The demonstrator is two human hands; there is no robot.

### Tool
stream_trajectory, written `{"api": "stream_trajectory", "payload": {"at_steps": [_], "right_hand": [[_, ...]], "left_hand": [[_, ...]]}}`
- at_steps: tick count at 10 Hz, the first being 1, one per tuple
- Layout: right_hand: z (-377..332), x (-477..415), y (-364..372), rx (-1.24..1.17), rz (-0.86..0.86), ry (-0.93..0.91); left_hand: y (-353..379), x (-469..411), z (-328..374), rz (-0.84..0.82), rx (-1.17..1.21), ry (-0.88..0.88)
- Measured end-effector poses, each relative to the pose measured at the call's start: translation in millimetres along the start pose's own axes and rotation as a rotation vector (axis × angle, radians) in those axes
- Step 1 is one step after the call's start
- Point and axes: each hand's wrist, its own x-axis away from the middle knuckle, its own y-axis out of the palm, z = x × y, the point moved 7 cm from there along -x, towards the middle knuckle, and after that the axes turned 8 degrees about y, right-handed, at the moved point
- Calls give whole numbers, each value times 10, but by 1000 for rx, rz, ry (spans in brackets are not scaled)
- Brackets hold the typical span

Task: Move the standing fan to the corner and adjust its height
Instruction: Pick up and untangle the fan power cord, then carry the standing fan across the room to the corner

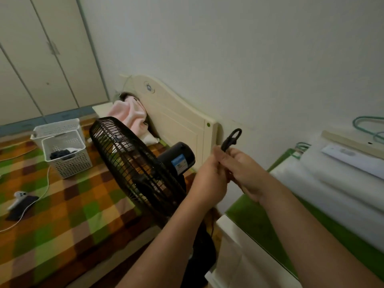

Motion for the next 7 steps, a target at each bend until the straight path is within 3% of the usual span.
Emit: {"api": "stream_trajectory", "payload": {"at_steps": [1,2,3,4,5,7], "right_hand": [[-46,-221,164,-105,8,26],[-71,-444,280,-143,24,11],[-131,-620,390,-86,69,-20],[-134,-797,380,6,176,-56],[-54,-960,341,127,243,-58],[318,-1310,334,311,153,64]], "left_hand": [[13,-101,-248,-14,-17,-186],[226,-159,-516,-449,-761,-477],[-80,-348,-527,-450,-647,-336],[-593,-366,-148,-221,-540,65],[-825,-452,-116,-224,-593,74],[-1016,-627,-230,-293,-668,35]]}}
